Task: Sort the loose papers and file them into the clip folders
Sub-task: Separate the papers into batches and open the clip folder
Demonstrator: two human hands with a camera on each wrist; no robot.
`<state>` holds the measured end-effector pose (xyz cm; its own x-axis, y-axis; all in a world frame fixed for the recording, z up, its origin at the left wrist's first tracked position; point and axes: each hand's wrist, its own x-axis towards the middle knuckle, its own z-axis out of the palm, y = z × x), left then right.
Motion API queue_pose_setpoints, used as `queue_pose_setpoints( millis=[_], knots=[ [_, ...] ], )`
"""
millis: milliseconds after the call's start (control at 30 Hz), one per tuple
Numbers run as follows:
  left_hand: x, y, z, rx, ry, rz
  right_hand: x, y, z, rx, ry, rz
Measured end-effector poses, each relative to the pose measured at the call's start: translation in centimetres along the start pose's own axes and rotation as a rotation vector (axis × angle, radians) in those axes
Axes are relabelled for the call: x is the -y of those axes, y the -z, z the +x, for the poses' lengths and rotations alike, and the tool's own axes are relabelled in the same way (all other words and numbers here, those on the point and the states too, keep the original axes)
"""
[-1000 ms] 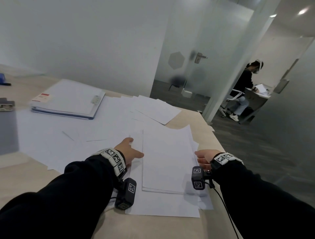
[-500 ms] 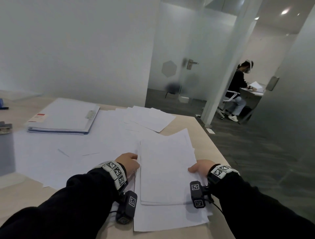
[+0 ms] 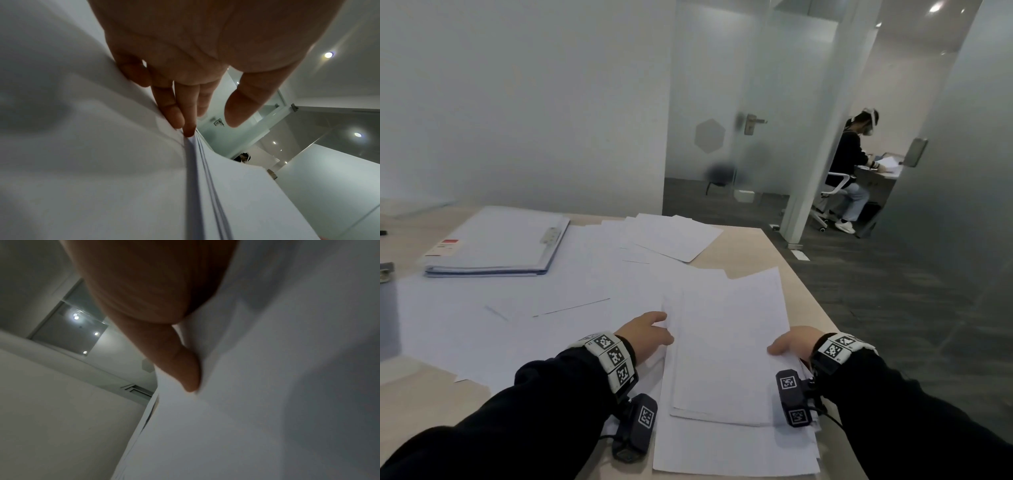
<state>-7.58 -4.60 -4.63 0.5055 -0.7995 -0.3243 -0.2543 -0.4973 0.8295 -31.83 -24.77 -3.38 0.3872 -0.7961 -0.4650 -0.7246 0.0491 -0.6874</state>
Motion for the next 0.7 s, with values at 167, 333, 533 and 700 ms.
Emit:
queue_pose_setpoints(
  millis=[167,333,533,700],
  knots=[
    [0.8,0.6,-0.1,-0.066,-0.031,-0.016,-1.4,3.4,0.2,-0.131,0.073,0.111],
    [0.6,0.6,-0.2,-0.122,-0.018,-0.011,-3.3,6.6,-0.6,-0.266,0.206,0.538],
    [-2.6,1.8,-1.9,-0.096,-0.044,-0.071,-1.0,6.2,-3.8,-0.253,0.411,0.747],
    [-6.4,3.5,-4.0,-0.045,-0.221,-0.333,2.8,4.2,-5.9,-0.185,0.589,0.746]
  ],
)
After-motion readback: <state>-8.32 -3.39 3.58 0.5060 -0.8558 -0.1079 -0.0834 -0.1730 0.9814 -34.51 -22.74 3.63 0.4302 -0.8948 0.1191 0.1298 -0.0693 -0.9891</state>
